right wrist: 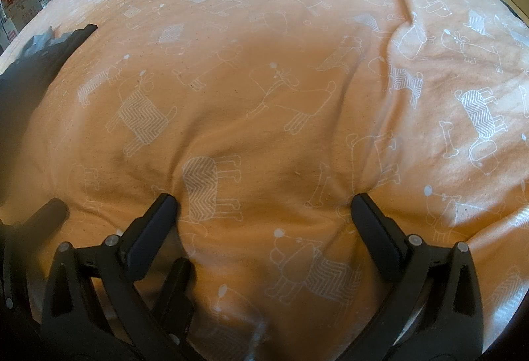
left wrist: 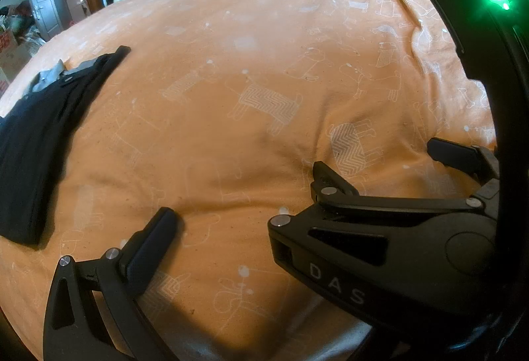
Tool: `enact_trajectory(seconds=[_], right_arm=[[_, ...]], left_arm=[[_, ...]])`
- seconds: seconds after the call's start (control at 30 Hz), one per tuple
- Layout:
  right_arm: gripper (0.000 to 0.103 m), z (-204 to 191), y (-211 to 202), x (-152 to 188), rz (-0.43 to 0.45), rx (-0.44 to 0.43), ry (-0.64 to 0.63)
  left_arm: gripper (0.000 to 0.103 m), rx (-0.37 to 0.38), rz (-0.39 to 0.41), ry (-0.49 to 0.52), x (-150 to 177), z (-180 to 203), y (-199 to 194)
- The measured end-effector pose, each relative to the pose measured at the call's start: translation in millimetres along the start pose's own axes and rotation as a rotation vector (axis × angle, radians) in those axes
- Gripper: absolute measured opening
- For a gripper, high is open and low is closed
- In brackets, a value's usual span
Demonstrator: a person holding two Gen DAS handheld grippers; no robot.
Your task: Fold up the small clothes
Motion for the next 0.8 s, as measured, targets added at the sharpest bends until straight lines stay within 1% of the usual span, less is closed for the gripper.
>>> enact_trajectory(seconds=[0.8], right_arm=[[0.103,0.0,1.3,0.2,0.0,0.001,0.0]], left_arm=[[0.103,0.001,0.0,0.0,3.0,-1.6,-1.0]])
Point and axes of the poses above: each gripper's, at about its wrist camera, not at the fingertips, and y roughly the way its jaws point, z to its right, x to its underside, the point moved 1 cm from there along y, roughly the way its jaws point
